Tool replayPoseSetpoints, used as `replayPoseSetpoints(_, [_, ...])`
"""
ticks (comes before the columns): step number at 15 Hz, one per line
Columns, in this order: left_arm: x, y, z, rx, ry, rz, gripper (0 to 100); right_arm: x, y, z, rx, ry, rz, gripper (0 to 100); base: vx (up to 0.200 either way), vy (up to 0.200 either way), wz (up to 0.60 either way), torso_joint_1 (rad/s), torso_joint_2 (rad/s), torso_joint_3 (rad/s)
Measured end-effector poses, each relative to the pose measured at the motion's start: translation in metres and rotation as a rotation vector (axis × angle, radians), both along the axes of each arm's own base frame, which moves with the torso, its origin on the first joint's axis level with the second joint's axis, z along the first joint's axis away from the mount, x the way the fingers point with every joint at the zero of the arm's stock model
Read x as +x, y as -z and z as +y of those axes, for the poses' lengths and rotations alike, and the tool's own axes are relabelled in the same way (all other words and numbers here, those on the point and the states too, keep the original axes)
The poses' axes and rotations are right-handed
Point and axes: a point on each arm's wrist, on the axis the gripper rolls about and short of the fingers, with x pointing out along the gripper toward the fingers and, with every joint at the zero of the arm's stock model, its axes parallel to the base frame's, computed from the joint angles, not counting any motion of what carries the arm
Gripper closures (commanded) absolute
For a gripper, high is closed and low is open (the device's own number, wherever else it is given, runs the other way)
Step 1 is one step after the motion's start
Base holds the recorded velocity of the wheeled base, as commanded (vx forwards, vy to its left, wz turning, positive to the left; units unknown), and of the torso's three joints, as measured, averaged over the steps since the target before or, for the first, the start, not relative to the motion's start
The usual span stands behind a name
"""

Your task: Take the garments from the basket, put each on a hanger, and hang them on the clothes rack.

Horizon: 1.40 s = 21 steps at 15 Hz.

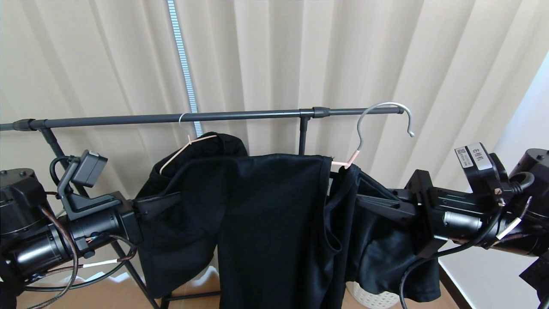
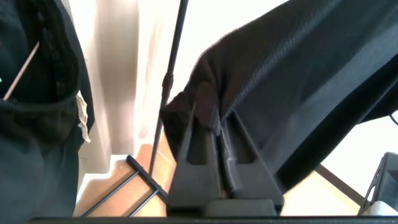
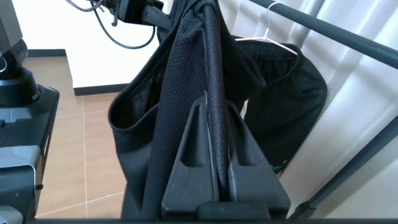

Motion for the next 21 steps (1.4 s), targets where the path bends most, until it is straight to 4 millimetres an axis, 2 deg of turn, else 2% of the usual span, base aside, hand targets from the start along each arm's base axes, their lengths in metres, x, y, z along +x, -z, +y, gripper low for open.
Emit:
replayPoseSetpoints(10, [0.028, 0.009, 0.031, 0.003, -0.128, 0.029, 100, 0.007, -0.004, -0.011, 0.006, 0.051, -0.014, 100, 0.0, 0.0, 0.0, 0.0, 0.0, 0.0])
replayPoseSetpoints(16, [0.031, 0.013, 0.035, 0.008, -0.139, 0.04, 100, 0.009, -0.004, -0.013, 0.006, 0.06, -0.013, 100, 0.0, 0.0, 0.0, 0.0, 0.0, 0.0])
replayPoseSetpoints(17, [0.03, 0.014, 0.034, 0.018, -0.136, 0.035, 0, 0.01, -0.003, -0.013, 0.005, 0.061, -0.012, 100, 0.0, 0.0, 0.0, 0.0, 0.0, 0.0])
replayPoseSetpoints(21, [0.026, 0.013, 0.032, 0.024, -0.119, 0.027, 0, 0.012, 0.0, -0.013, 0.001, 0.061, -0.003, 100, 0.0, 0.0, 0.0, 0.0, 0.0, 0.0])
